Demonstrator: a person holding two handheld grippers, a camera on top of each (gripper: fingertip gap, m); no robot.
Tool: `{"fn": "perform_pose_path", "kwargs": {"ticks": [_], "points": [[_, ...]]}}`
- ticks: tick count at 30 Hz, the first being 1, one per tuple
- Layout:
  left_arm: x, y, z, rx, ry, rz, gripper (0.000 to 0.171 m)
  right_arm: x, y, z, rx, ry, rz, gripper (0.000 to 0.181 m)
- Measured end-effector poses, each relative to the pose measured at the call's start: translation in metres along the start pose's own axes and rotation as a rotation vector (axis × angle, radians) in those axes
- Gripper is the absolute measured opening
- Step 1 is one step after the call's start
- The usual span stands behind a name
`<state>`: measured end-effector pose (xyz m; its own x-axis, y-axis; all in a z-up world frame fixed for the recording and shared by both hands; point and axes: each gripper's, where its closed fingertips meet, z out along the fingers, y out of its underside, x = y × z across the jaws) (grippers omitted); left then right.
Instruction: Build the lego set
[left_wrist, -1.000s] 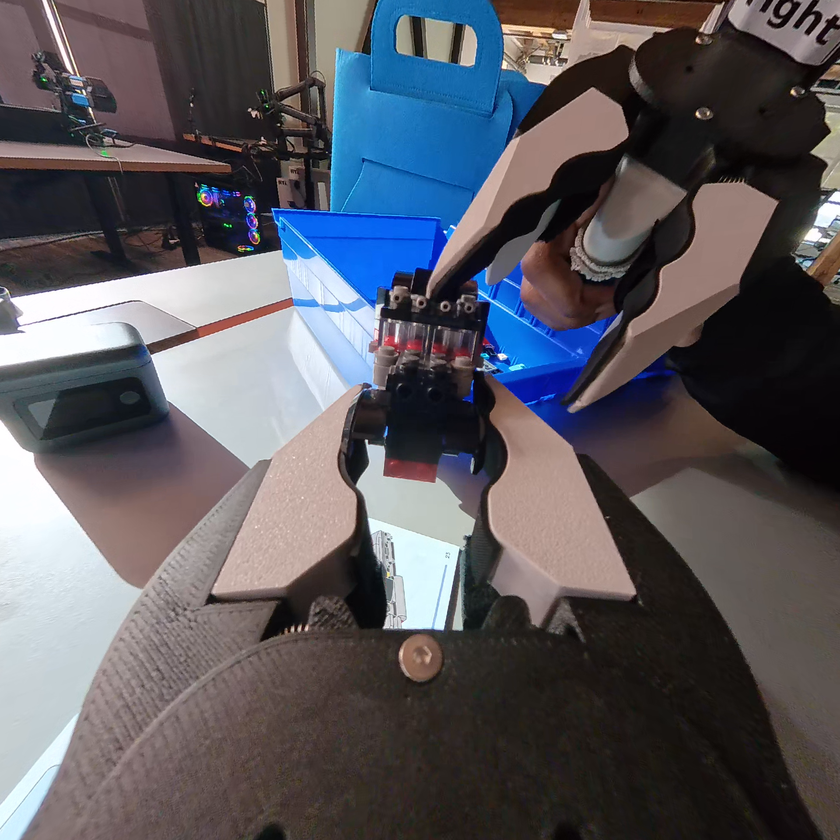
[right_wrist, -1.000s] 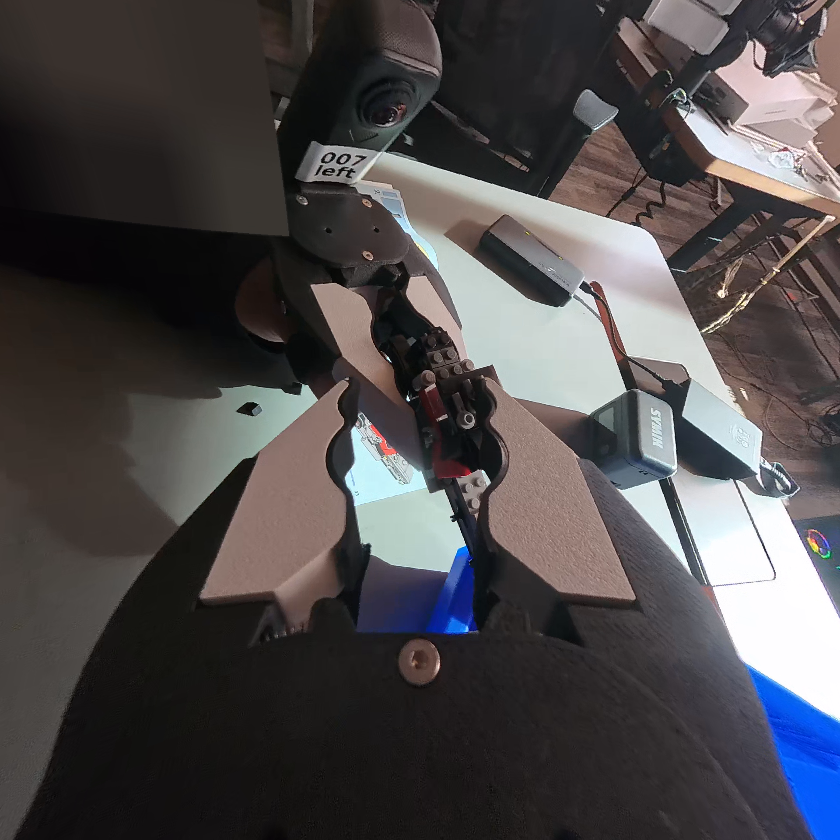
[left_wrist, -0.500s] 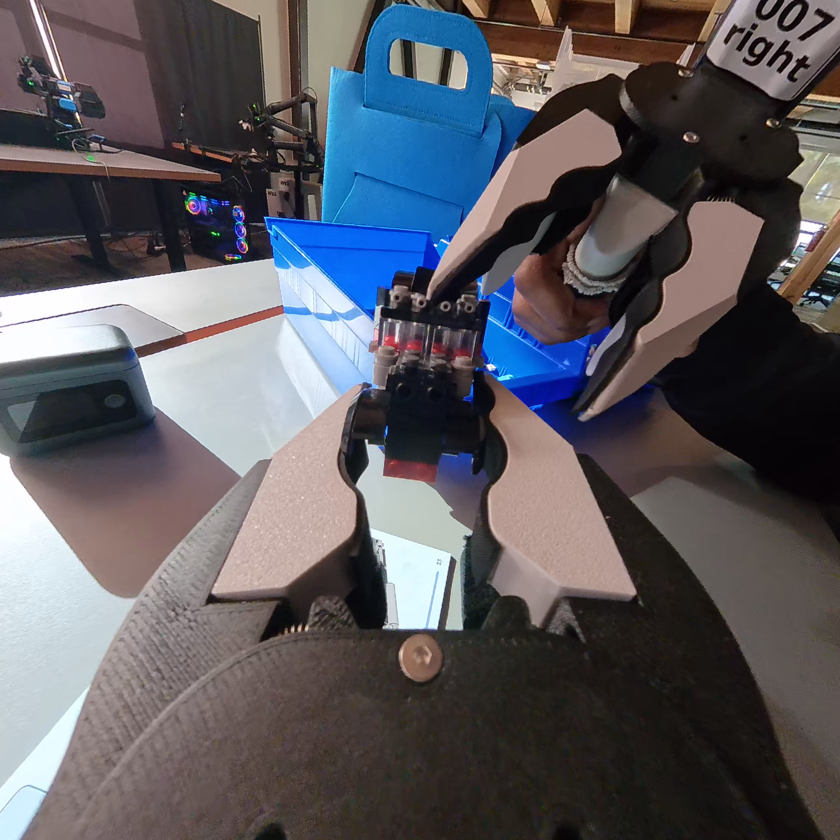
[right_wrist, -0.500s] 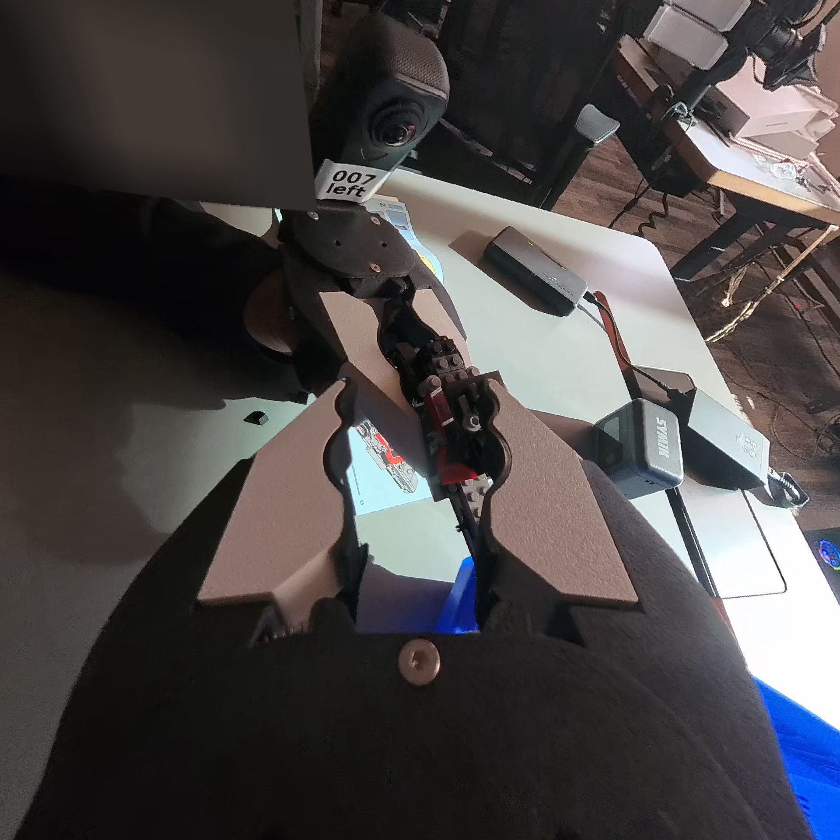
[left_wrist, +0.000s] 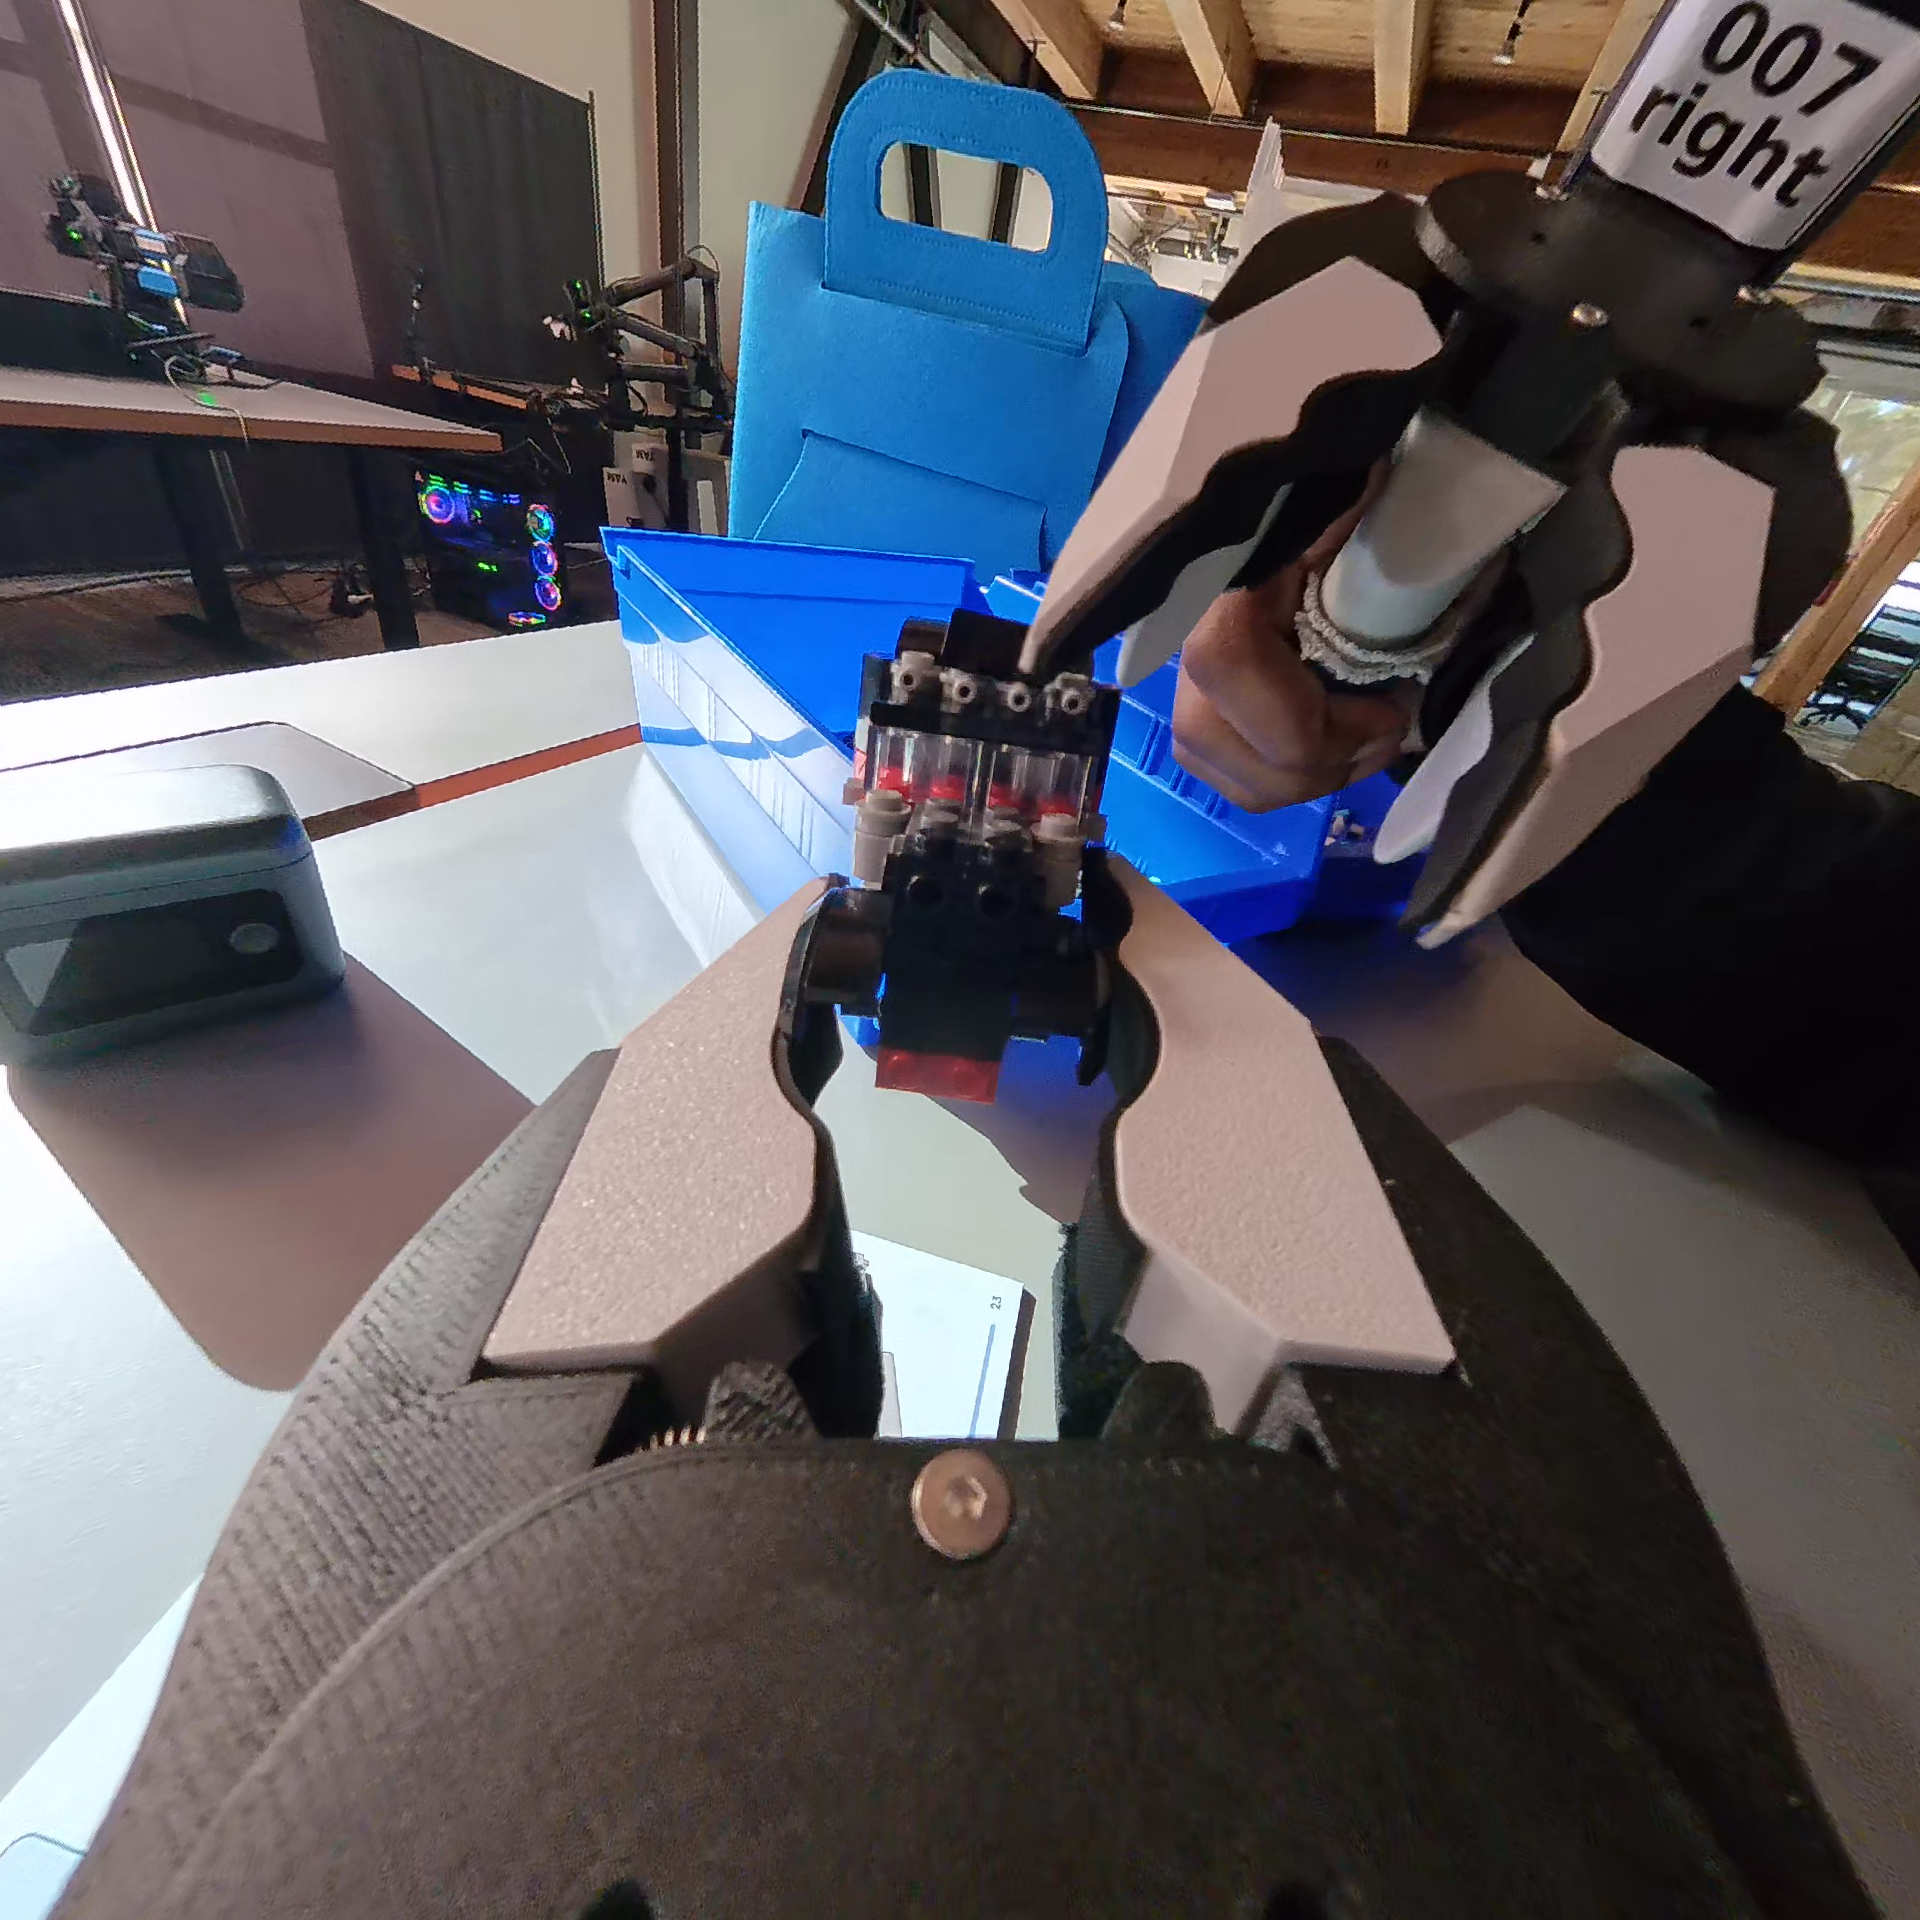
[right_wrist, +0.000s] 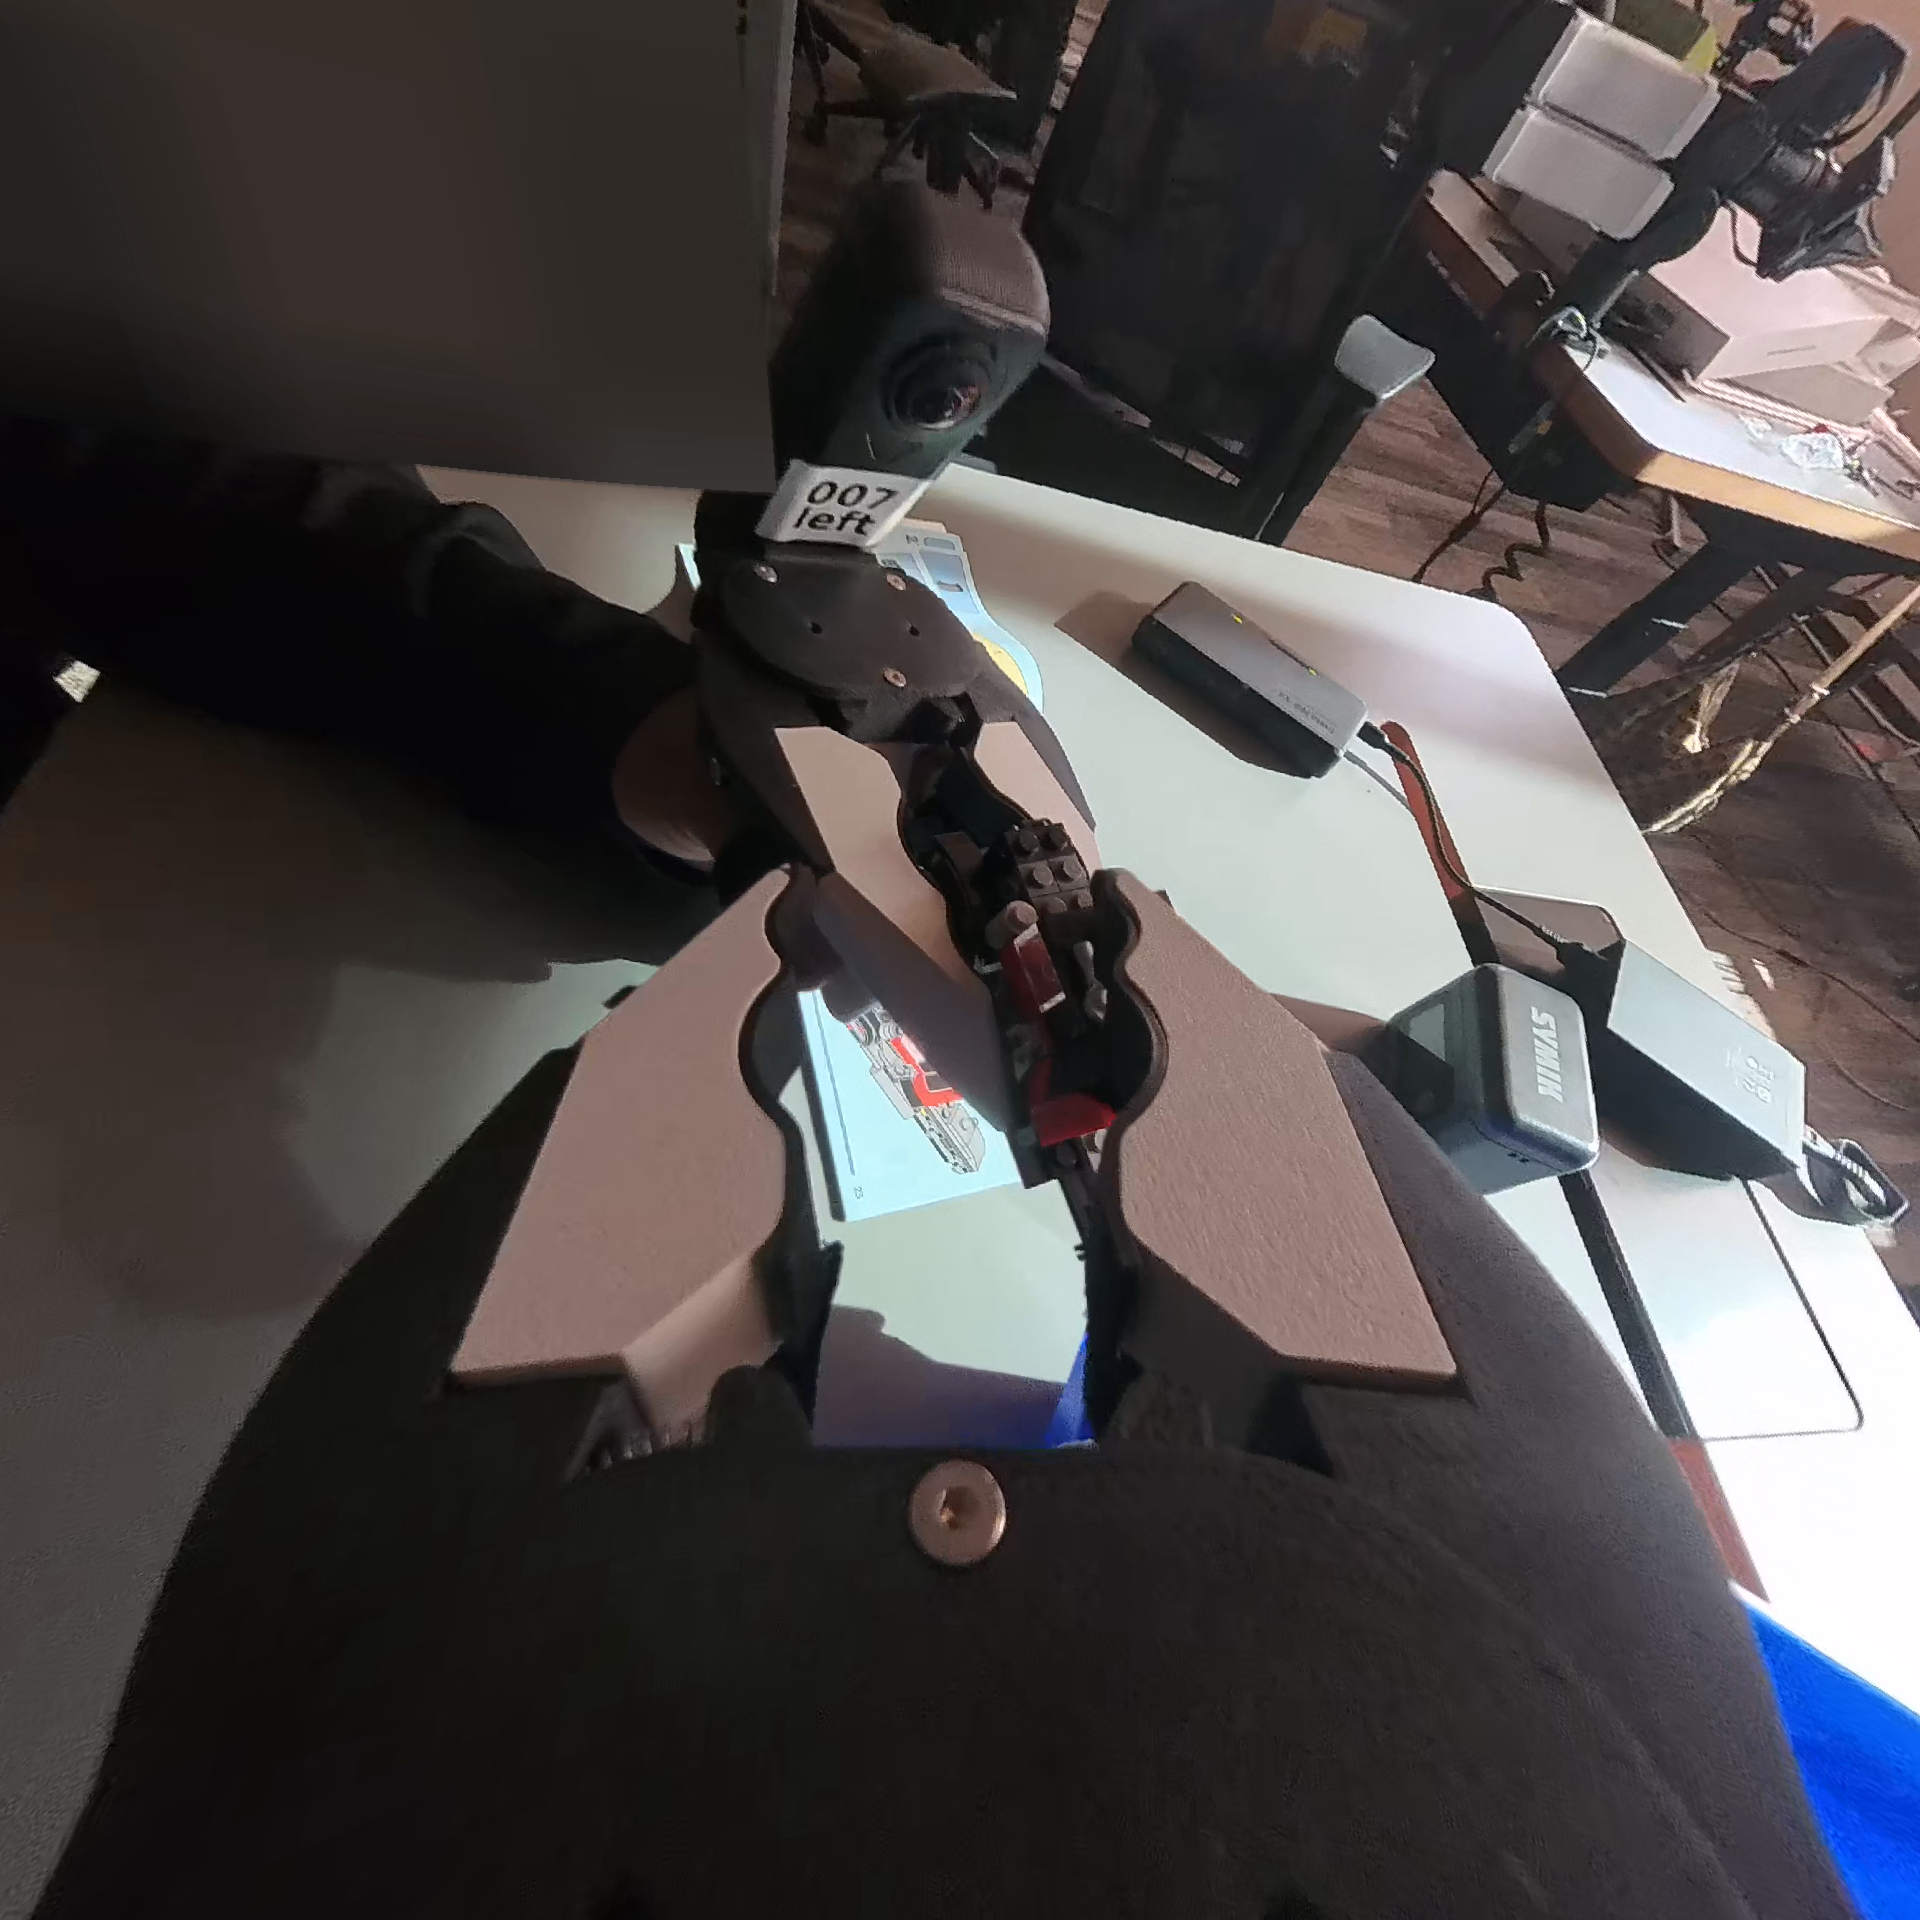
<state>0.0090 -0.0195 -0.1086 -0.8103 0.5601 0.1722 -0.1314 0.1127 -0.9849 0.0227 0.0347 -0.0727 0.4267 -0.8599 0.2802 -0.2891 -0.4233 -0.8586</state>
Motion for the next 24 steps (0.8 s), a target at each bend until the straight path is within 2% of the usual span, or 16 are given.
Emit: {"fn": "perform_pose_path", "kwargs": {"ticks": [3,7,11,15,19,24], "points": [[-0.001,-0.002,-0.001,0.011,-0.003,-0.001,0.048,0.001,-0.007,-0.004,0.033,-0.001,0.016,0.058],[-0.003,-0.005,-0.002,0.025,-0.024,0.020,0.047,0.019,-0.021,-0.018,0.104,0.060,0.127,0.053],[-0.009,-0.008,-0.004,0.032,-0.077,0.060,0.047,0.044,-0.024,-0.028,0.118,0.163,0.315,0.034],[-0.017,-0.006,-0.006,0.011,-0.157,0.116,0.047,0.052,-0.015,-0.024,0.074,0.236,0.462,0.022],[-0.020,-0.004,-0.006,-0.006,-0.198,0.160,0.047,0.054,0.000,-0.014,0.006,0.282,0.505,0.017],[-0.021,-0.006,-0.007,-0.018,-0.241,0.225,0.047,0.056,0.006,-0.013,-0.006,0.288,0.543,0.013]]}}
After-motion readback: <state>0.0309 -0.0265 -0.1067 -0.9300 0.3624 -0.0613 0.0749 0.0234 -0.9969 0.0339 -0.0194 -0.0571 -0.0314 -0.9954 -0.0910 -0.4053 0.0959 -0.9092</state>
